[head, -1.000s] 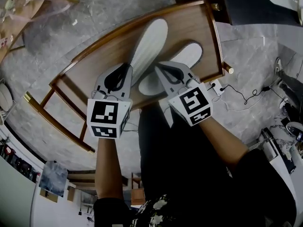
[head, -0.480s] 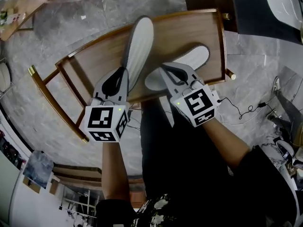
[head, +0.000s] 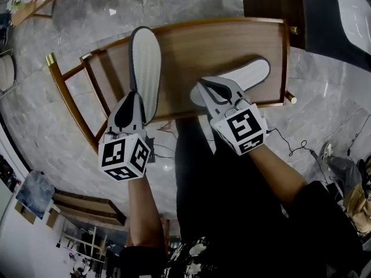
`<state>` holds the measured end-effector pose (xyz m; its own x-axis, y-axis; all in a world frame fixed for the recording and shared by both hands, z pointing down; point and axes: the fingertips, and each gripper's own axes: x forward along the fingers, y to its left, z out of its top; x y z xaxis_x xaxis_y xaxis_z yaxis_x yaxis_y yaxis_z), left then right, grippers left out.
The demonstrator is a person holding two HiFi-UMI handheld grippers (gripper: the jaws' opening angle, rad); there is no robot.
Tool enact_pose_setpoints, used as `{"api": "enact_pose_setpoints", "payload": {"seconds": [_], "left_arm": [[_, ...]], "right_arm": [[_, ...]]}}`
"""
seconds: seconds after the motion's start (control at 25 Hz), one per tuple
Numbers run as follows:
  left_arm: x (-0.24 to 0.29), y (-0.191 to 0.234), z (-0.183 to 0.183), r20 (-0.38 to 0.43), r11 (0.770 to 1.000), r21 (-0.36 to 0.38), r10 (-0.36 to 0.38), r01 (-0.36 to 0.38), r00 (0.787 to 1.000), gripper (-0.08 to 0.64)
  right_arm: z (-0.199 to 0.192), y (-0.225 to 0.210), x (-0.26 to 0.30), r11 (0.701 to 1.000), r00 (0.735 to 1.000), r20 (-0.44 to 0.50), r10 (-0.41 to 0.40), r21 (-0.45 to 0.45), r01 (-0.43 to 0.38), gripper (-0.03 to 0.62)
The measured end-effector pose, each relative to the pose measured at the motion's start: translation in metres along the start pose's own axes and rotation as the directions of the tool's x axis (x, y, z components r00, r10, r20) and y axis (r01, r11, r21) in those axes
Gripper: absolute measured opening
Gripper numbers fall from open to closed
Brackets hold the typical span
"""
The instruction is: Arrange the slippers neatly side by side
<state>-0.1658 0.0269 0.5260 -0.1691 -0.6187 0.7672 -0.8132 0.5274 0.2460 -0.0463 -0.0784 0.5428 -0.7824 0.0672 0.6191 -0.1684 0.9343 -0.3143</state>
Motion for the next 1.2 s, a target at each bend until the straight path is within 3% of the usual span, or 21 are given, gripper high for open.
{"api": "enact_pose_setpoints", "payload": {"seconds": [0.12,0.28,0.48,0.76,0.88,1.08,1.2], "left_arm": [[-0.006,0.012,-0.008,0.027,0.996,-0.001,0.095,-0.095,0.995,0.025],[-0.014,0.014,-0.013,0.1,0.972,0.039,0.227,-0.232,0.969,0.025],[-0.005,0.0,-0.023,0.148,0.948,0.07,0.299,-0.312,0.943,0.026],[0.01,-0.029,-0.026,0.175,0.951,0.081,0.28,-0.297,0.944,0.026],[0.015,-0.043,-0.026,0.179,0.963,0.07,0.243,-0.259,0.953,0.026],[0.026,-0.062,-0.03,0.182,0.983,-0.013,0.184,-0.184,0.966,0.035],[0.036,-0.069,-0.032,0.156,0.982,-0.124,0.161,-0.142,0.974,0.038]], "right_arm": [[0.001,0.005,0.004,1.0,1.0,-0.003,0.013,-0.012,-0.013,-0.008],[0.001,0.004,0.002,0.999,1.0,-0.01,0.019,-0.029,-0.019,-0.008],[0.0,0.0,0.002,0.999,1.0,-0.012,0.02,-0.041,-0.02,-0.008],[-0.006,-0.009,-0.01,0.999,0.999,-0.024,0.022,-0.048,-0.023,-0.008],[-0.01,-0.017,-0.015,0.999,0.999,-0.029,0.017,-0.047,-0.018,-0.008],[-0.014,-0.022,-0.021,0.999,1.0,-0.026,0.013,-0.048,-0.014,-0.008],[-0.015,-0.029,-0.026,0.999,1.0,-0.019,0.005,-0.048,-0.006,-0.008]]}}
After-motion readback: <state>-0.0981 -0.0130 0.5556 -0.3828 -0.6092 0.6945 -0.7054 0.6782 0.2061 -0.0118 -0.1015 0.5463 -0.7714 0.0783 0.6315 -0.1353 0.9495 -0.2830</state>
